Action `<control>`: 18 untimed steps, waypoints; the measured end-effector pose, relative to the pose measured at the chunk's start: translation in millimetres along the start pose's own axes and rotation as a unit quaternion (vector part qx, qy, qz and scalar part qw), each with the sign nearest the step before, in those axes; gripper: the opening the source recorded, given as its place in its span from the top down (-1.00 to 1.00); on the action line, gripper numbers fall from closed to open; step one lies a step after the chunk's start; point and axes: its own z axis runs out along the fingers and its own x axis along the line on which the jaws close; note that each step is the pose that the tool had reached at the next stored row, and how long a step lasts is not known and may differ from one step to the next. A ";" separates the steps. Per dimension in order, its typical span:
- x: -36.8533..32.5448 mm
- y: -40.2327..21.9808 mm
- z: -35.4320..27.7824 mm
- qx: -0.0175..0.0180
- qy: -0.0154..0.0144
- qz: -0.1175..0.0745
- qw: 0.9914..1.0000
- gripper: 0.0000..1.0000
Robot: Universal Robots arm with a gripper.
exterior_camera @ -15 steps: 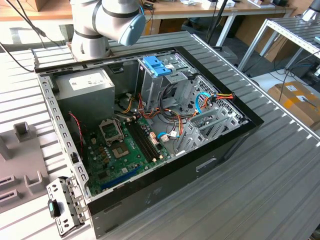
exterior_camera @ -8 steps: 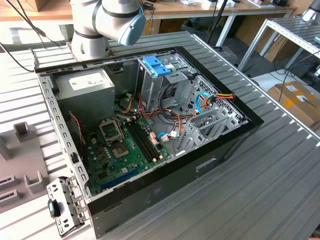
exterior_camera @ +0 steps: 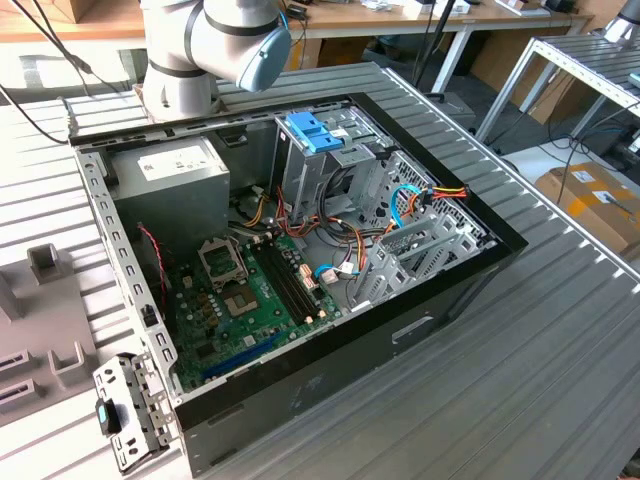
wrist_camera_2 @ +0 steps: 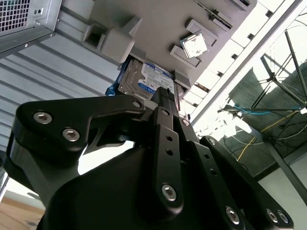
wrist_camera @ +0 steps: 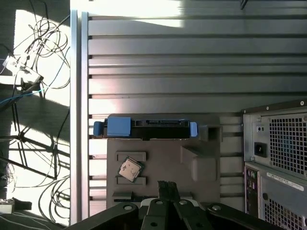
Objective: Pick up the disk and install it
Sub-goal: 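Pick up the disk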
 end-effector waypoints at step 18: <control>0.0 0.0 0.0 0.000 0.001 -0.020 1.000 0.79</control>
